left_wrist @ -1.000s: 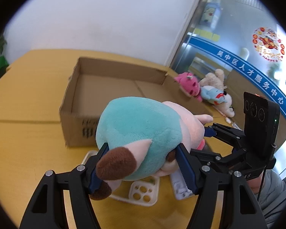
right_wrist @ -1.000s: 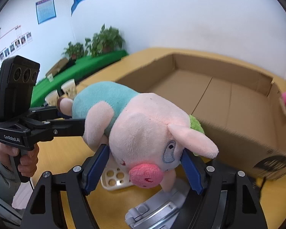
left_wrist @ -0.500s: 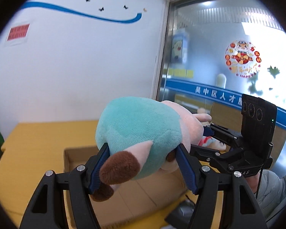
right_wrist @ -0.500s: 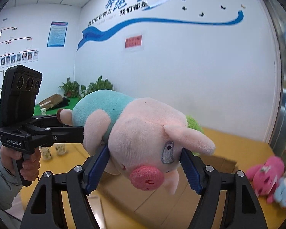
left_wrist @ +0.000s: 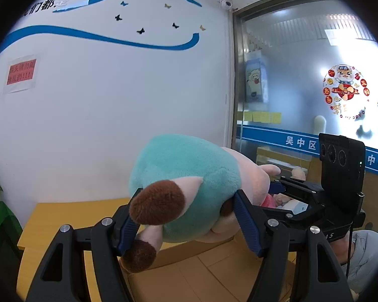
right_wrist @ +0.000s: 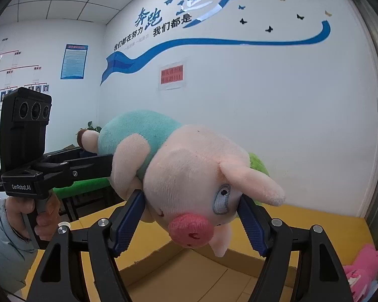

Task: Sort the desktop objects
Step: 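Lift the pig plush with the left gripper and carry it over the box, then lower the pig plush into the box and open the left gripper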

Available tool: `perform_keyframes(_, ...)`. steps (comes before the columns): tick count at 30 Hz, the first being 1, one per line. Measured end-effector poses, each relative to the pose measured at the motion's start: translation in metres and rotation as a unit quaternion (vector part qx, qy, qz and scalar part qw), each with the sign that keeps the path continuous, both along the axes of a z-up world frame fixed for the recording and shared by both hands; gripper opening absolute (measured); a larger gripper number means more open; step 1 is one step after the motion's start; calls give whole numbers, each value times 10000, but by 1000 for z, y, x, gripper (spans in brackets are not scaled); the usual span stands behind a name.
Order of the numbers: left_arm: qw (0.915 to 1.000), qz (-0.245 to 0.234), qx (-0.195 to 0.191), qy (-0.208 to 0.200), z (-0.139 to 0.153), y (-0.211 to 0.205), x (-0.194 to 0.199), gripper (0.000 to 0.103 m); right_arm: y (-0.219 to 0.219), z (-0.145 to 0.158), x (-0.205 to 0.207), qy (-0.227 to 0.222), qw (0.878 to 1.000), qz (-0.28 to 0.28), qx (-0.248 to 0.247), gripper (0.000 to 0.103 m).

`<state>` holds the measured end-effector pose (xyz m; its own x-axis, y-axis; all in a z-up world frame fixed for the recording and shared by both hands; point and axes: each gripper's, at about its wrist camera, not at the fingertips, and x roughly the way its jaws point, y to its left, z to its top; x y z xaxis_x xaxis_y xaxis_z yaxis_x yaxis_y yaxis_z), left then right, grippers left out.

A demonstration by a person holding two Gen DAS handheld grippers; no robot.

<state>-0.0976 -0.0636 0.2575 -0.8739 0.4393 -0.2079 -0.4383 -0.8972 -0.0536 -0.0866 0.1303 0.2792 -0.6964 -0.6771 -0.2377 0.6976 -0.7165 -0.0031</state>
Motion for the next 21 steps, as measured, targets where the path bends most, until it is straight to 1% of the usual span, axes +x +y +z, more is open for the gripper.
perform_keyframes(4,9978,94,114,-649,-41,-17,-53,69,-19,-35,-64,-583,9983,-12,75,73)
perform_keyframes(8,9886,136,326,-1461,-99,-32,-102,69,-35,-92,-116,-1249,9919,-64,228,73)
perform_keyframes(10,9817,199,404,-1852,-130,-36,-124,69,-41,-123,-145,-1615,9864,-120,284,72)
perform_keyframes(11,9769,257,424,-2081,-148,-38,-135,69,-44,-138,-156,-1777,9835,-139,315,72)
perform_keyframes(13,9686,353,348,-2436,-173,-34,-150,69,-52,-173,-180,-2155,9754,-190,418,72)
perform_keyframes(15,9585,448,253,-2805,-198,-31,-164,69,-58,-206,-198,-2497,9664,-226,561,71)
perform_keyframes(18,9434,511,109,-3276,-227,-22,-171,69,-65,-252,-218,-2988,9510,-308,739,71)
perform_keyframes(19,9402,528,68,-3366,-230,-18,-171,69,-65,-265,-219,-3105,9467,-332,790,71)
perform_keyframes(21,9332,646,14,-3536,-232,-15,-170,69,-67,-280,-224,-3273,9405,-333,855,71)
